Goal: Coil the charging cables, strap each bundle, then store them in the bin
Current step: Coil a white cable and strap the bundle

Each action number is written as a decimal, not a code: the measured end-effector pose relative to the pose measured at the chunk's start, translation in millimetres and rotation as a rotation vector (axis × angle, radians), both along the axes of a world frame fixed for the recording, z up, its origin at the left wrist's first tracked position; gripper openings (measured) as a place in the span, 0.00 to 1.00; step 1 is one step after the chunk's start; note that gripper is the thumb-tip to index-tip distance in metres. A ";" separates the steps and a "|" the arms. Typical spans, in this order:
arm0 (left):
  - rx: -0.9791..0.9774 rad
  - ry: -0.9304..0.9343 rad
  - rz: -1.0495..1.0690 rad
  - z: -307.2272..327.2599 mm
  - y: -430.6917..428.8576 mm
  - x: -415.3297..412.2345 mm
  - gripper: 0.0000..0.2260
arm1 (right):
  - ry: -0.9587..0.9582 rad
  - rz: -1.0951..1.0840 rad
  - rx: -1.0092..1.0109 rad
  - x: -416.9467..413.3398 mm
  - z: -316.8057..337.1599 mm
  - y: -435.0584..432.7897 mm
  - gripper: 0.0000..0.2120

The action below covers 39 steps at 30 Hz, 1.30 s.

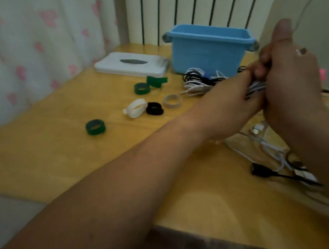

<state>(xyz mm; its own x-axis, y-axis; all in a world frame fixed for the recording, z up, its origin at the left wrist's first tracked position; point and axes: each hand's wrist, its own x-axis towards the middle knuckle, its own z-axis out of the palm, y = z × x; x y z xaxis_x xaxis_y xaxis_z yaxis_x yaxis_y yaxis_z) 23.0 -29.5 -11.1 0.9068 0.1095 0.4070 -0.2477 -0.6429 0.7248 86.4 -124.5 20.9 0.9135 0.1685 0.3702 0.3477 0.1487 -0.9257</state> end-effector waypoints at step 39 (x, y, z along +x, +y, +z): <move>-1.256 -0.375 0.232 35.2 89.1 -37.1 0.18 | -0.737 0.507 -1.190 -31.6 -33.5 103.8 0.17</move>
<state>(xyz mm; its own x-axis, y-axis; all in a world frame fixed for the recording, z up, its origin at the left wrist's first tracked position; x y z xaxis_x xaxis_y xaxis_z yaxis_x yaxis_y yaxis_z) -14.1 59.6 24.1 0.6721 0.7279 0.1361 -0.5380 0.3537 0.7652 54.8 -20.7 -12.6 0.3395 0.9313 0.1319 0.9240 -0.3041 -0.2317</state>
